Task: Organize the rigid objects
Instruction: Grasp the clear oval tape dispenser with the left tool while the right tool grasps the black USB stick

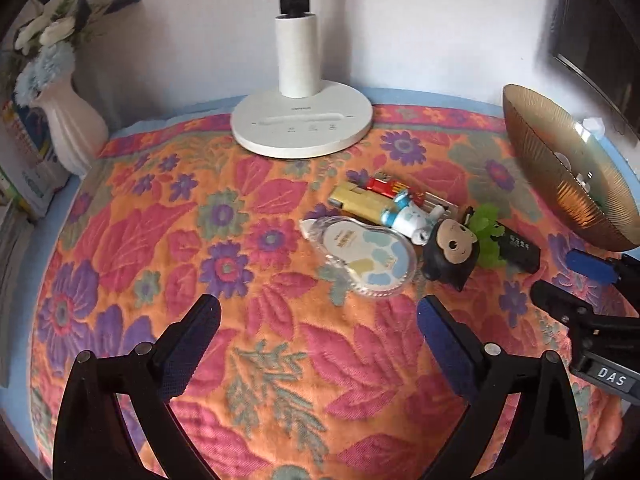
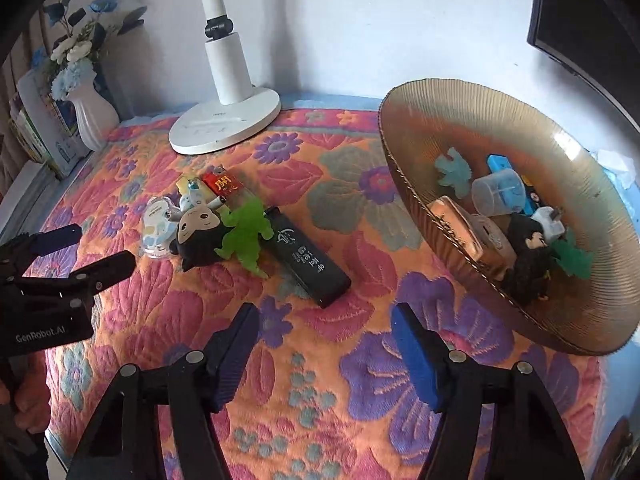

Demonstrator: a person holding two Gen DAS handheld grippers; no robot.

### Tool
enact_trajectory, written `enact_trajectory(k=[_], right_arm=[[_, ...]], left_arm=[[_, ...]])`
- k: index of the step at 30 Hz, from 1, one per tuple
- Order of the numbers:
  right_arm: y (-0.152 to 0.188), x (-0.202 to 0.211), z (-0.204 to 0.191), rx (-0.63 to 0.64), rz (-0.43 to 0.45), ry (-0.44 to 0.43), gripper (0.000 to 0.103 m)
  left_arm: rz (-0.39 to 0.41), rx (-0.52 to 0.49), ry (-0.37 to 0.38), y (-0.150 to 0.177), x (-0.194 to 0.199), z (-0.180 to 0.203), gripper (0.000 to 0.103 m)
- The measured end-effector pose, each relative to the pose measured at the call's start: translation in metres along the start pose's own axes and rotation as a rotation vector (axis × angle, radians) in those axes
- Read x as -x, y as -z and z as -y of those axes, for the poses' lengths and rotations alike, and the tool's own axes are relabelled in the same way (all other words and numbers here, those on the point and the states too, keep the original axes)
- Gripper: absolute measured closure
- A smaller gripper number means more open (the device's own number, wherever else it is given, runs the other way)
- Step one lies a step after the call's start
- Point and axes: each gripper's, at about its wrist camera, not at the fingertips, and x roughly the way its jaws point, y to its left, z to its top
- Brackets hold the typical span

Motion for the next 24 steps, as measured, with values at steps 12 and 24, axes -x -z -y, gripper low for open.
enact_trajectory(k=[12, 24], right_arm=[[-0.018, -0.038, -0.017, 0.061, 0.036, 0.044, 0.040], [0.034, 0.001, -0.035, 0.083, 0.005, -0.046, 0.079]], left_arm=[[0.023, 0.021, 0.012, -0.017, -0.042, 0.009, 0.023], [0.044, -0.276, 0.308, 0.061, 0.031, 0.004, 0.040]])
